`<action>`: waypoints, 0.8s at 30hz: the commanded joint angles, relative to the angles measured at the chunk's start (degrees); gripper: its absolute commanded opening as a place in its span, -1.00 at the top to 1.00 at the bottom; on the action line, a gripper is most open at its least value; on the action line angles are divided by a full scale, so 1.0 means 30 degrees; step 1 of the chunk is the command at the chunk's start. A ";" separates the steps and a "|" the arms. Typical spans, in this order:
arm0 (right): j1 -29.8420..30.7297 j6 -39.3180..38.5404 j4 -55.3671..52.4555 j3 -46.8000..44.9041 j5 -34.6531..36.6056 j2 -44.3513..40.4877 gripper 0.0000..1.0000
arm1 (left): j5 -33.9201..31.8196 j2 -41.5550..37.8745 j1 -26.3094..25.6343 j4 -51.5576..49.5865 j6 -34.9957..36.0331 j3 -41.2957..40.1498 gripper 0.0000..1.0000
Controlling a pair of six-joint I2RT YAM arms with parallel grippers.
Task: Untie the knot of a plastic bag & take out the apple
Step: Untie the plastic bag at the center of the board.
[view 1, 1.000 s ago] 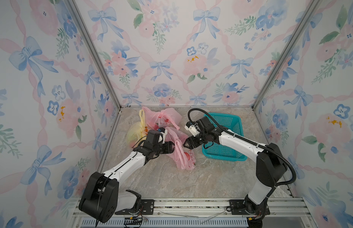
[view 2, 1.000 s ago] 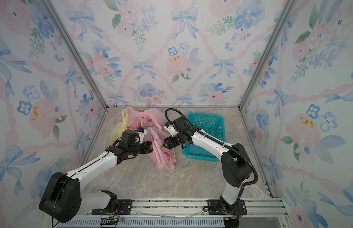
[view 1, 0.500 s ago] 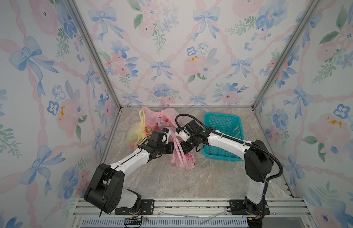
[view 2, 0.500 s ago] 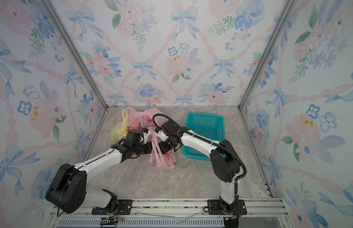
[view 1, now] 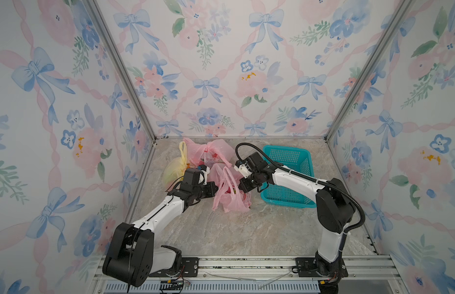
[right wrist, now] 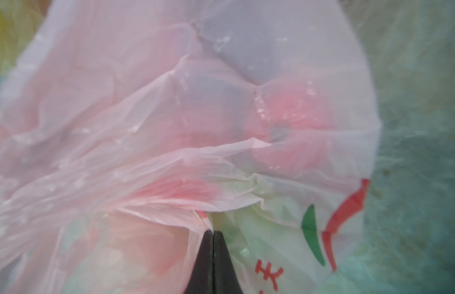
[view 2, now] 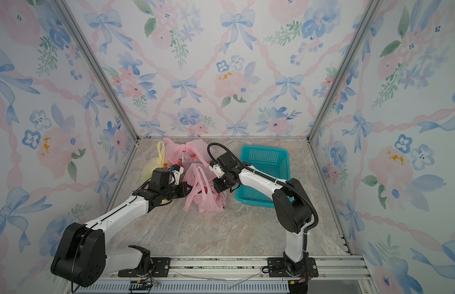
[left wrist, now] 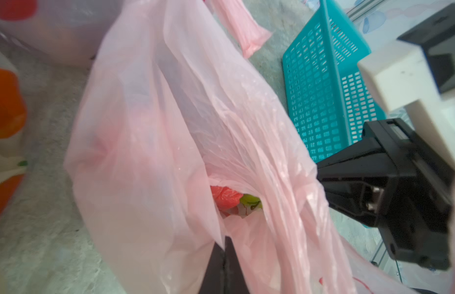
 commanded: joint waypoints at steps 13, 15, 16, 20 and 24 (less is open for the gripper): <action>-0.2648 0.0158 0.1994 0.0697 0.1347 -0.2964 1.00 | -0.0643 -0.1234 0.1075 -0.1310 0.0509 -0.2287 1.00; -0.3027 0.0097 0.2241 0.1228 0.1114 -0.2582 1.00 | -0.0863 -0.1141 0.1085 -0.1314 0.0422 -0.2549 1.00; -0.3258 0.0130 0.2384 0.1490 0.0948 -0.2380 1.00 | -0.0961 -0.1125 0.1082 -0.1308 0.0412 -0.2657 1.00; -0.4615 0.1034 0.3709 0.2004 -0.0956 -0.1219 1.00 | -0.1285 -0.1426 0.1095 -0.1359 0.0218 -0.3237 1.00; -0.5637 0.1630 0.4667 0.2618 -0.2872 0.0069 1.00 | -0.1616 -0.1989 0.1064 -0.1635 0.0081 -0.3957 1.00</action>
